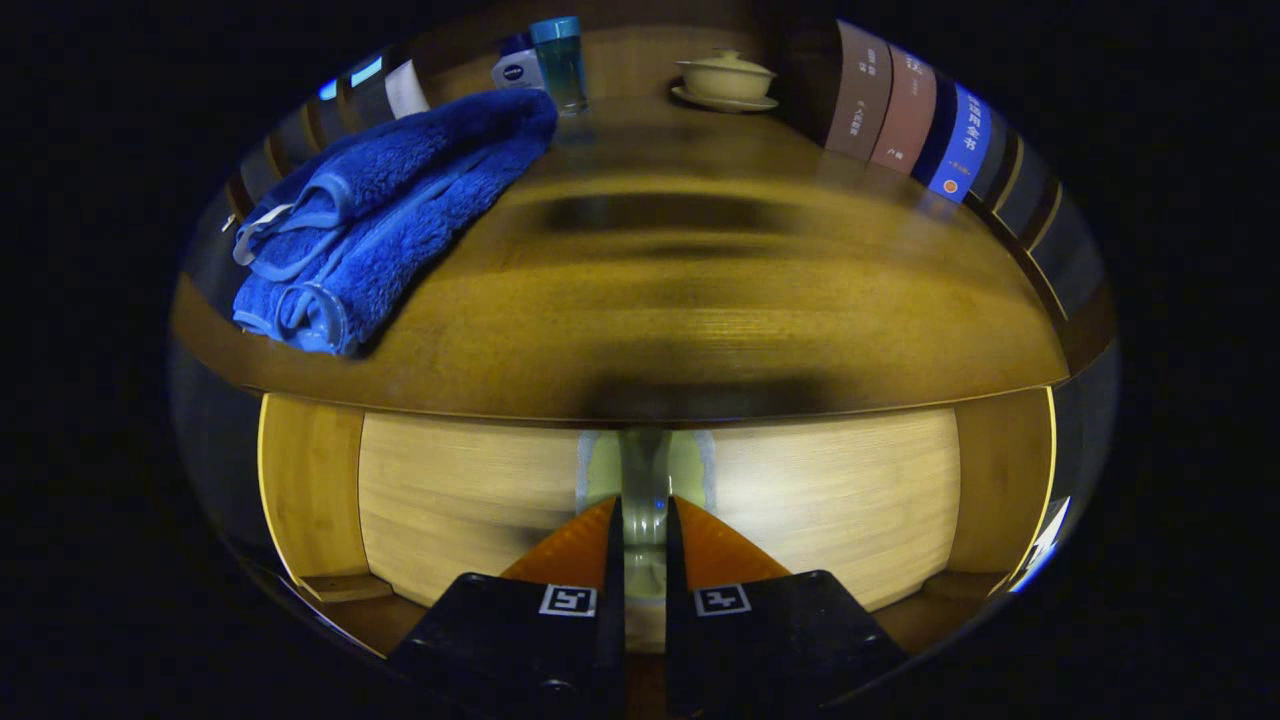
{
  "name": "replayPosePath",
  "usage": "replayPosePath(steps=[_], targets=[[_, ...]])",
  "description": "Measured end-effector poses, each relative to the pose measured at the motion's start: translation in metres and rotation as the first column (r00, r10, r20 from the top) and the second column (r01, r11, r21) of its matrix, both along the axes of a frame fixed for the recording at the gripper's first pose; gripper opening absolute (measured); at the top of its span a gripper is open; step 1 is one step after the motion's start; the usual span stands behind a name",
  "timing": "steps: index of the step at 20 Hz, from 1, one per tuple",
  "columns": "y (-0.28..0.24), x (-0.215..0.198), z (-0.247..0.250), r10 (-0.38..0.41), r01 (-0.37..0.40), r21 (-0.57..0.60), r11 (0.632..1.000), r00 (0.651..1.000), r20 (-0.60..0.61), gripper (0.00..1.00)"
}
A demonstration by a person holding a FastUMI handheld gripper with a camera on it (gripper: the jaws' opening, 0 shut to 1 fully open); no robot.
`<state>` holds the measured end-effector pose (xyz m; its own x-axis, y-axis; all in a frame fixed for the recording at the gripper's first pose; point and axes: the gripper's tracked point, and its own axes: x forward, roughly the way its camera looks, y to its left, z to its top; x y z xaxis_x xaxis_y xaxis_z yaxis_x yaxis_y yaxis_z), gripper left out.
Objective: Pull open the drawer, take out the items inside it, and place them on the countertop above the cabinet.
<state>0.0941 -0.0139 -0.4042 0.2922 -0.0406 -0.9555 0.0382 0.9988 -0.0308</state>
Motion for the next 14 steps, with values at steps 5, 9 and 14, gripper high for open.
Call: replayPosePath(steps=[5, 9, 14], targets=[[0.004, -0.011, 0.026, -0.002, -0.001, 0.026, 1.000, 0.996, 0.092, 0.21], [0.005, -0.029, 0.069, -0.001, -0.006, 0.032, 0.999, 0.980, 0.200, 0.21], [0.008, -0.034, 0.122, -0.025, 0.006, 0.061, 0.998, 0.949, 0.316, 0.21]])
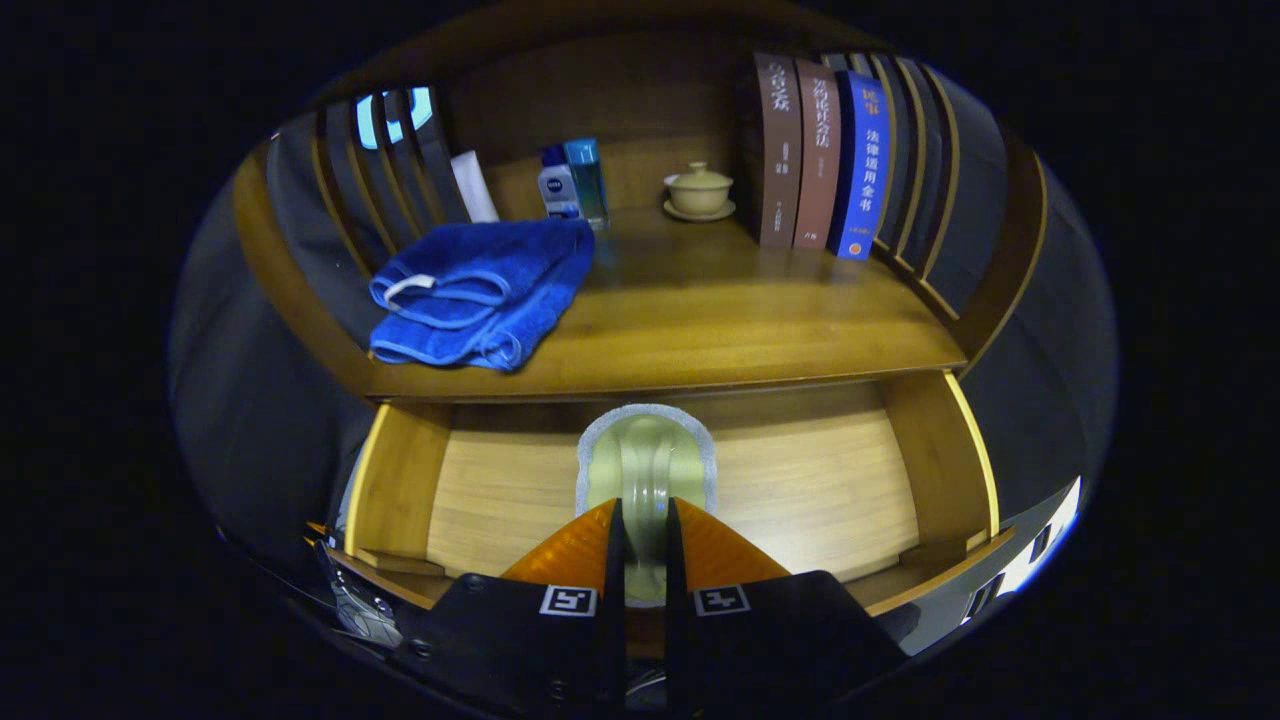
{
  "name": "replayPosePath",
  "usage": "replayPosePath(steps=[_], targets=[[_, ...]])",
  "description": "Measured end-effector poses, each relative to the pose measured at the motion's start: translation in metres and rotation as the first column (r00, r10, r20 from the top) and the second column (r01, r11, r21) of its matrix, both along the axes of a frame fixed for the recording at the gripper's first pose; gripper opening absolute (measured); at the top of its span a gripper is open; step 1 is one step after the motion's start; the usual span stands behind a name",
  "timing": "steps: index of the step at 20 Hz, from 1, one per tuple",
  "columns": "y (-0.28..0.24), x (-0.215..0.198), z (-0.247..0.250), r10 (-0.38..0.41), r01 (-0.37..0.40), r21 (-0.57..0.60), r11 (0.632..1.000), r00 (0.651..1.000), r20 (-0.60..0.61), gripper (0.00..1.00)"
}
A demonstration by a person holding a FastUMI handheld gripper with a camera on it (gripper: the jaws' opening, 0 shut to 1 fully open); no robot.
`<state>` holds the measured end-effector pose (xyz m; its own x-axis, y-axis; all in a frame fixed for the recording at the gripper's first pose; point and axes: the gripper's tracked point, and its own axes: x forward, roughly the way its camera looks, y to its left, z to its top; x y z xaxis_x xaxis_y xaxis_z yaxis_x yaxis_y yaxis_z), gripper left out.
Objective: Pull open the drawer, take out the items inside it, and place them on the countertop above the cabinet.
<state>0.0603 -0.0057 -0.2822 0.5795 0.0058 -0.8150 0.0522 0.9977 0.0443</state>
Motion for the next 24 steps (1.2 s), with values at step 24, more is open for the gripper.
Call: replayPosePath(steps=[24], targets=[[-0.017, 0.201, 0.001, -0.034, 0.035, -0.036, 0.999, 0.999, 0.042, 0.31]])
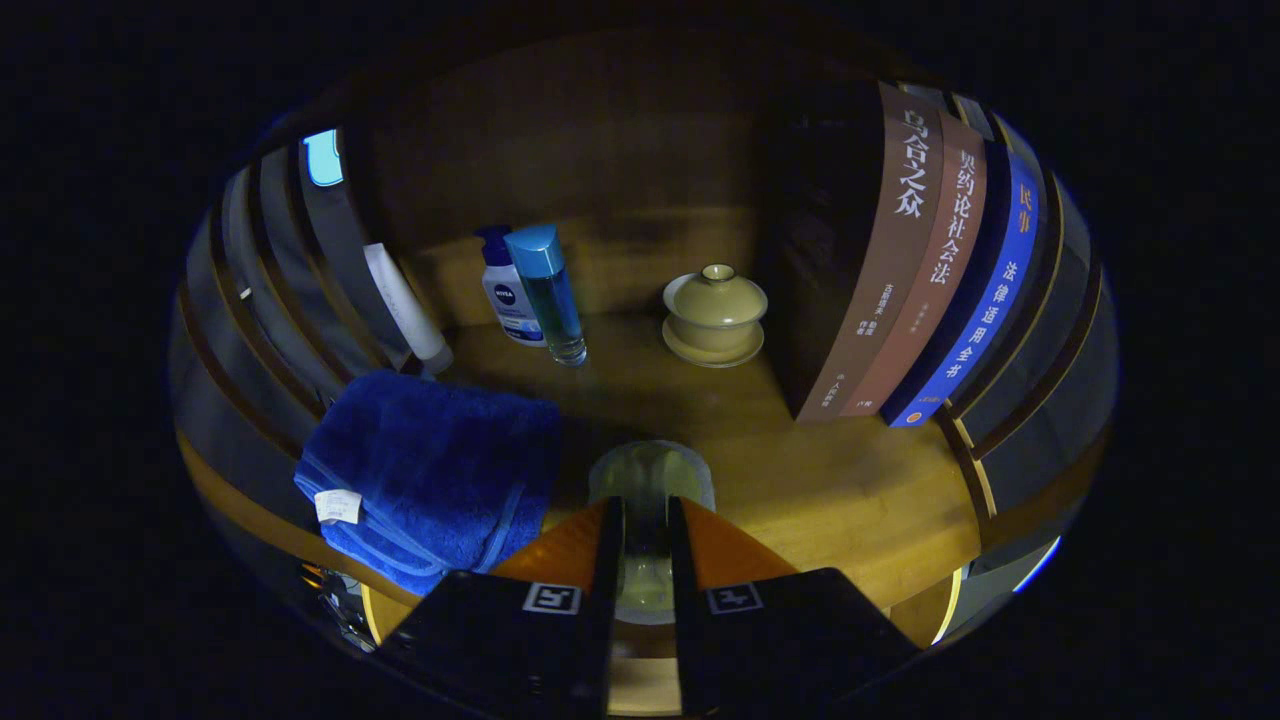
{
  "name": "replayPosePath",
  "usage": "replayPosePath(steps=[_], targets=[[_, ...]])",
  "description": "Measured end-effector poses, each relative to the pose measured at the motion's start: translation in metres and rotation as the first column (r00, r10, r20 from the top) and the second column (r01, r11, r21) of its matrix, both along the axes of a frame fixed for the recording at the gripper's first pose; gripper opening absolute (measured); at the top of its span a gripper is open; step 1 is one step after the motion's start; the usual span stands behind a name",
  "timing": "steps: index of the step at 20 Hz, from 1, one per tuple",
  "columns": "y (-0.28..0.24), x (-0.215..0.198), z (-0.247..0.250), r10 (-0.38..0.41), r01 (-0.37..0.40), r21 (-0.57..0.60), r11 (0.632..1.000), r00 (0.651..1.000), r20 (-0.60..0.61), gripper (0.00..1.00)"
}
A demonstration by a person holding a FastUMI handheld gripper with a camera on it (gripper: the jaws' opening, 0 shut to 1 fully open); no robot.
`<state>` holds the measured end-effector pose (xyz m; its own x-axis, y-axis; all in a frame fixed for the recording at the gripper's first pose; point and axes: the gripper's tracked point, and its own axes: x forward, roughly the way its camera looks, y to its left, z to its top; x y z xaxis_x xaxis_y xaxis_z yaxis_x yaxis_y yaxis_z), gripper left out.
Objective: Pull open the drawer, take out the items inside it, and place them on the countertop above the cabinet.
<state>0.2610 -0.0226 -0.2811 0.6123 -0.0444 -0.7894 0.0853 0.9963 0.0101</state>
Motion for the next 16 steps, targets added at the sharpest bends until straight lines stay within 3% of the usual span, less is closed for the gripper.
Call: replayPosePath(steps=[1, 7, 11, 16], targets=[[-0.001, 0.001, 0.001, -0.005, 0.005, 0.008, 1.000, 1.000, 0.009, 0.45], [-0.002, -0.003, 0.022, -0.015, 0.014, 0.017, 1.000, 0.996, 0.087, 1.00], [0.003, -0.028, 0.041, -0.022, 0.015, 0.045, 0.999, 0.987, 0.160, 1.00], [0.011, -0.094, 0.065, -0.005, -0.006, 0.037, 0.999, 0.958, 0.288, 1.00]])
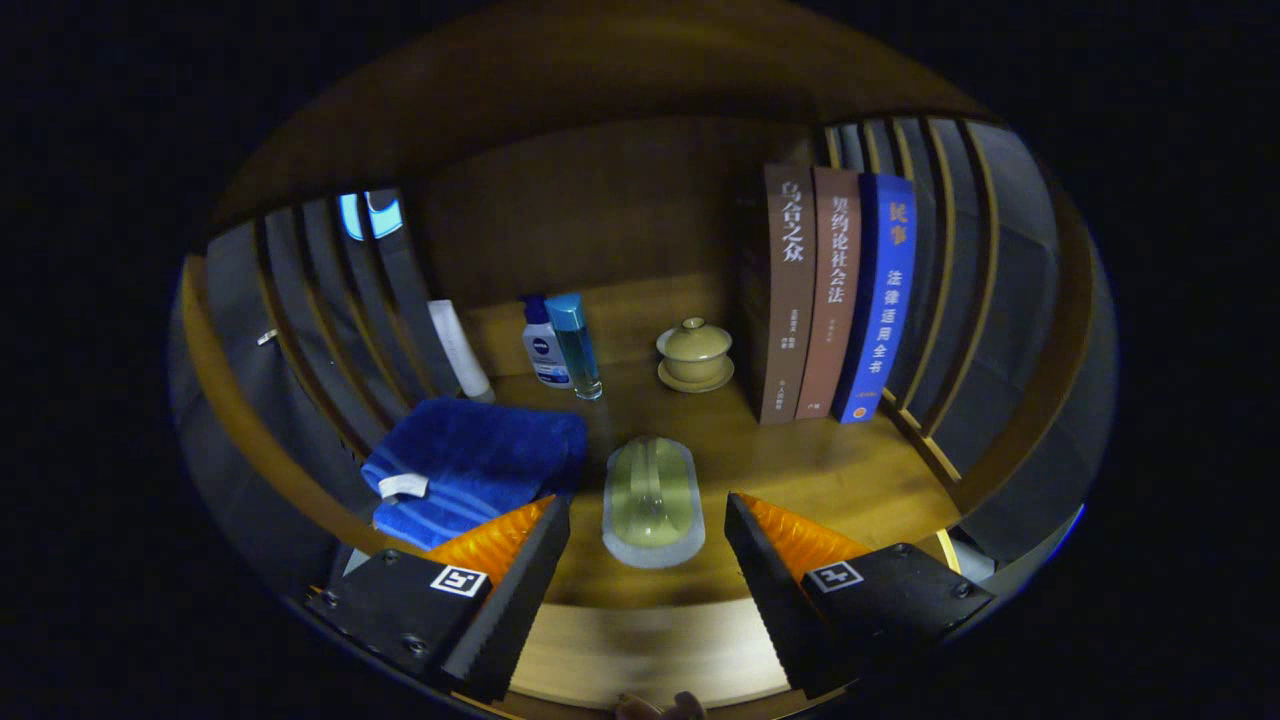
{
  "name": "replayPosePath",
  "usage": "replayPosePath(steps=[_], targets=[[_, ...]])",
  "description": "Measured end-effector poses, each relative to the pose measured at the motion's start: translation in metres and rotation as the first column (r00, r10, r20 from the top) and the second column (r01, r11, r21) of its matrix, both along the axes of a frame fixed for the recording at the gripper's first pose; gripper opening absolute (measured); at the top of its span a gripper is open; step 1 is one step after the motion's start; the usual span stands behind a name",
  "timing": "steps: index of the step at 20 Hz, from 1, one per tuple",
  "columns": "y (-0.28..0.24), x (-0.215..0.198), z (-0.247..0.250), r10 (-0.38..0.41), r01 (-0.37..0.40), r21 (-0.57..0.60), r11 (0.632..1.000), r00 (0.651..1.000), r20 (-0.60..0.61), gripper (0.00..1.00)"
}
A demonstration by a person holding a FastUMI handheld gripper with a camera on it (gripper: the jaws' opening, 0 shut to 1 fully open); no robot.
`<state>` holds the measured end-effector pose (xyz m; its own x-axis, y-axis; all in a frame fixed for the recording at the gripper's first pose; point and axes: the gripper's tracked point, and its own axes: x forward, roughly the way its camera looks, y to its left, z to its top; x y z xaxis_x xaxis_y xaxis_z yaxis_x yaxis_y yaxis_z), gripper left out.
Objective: Pull open the drawer, take out the items inside it, and place them on the countertop above the cabinet.
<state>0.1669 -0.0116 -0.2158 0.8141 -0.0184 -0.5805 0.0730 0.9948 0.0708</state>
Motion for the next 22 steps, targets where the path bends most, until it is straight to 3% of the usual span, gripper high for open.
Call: replayPosePath(steps=[4, 7, 11, 16, 22], targets=[[-0.002, -0.051, 0.047, 0.020, -0.017, -0.014, 1.000, 0.982, 0.187, 1.00], [0.005, -0.099, 0.056, 0.040, -0.031, -0.038, 0.999, 0.959, 0.282, 0.99], [0.020, -0.167, 0.028, 0.045, -0.043, -0.013, 0.999, 0.939, 0.341, 0.99], [0.017, -0.230, -0.010, 0.012, 0.000, -0.033, 0.999, 0.925, 0.380, 0.99], [0.011, -0.252, -0.064, -0.020, 0.020, 0.004, 1.000, 0.943, 0.332, 0.99]])
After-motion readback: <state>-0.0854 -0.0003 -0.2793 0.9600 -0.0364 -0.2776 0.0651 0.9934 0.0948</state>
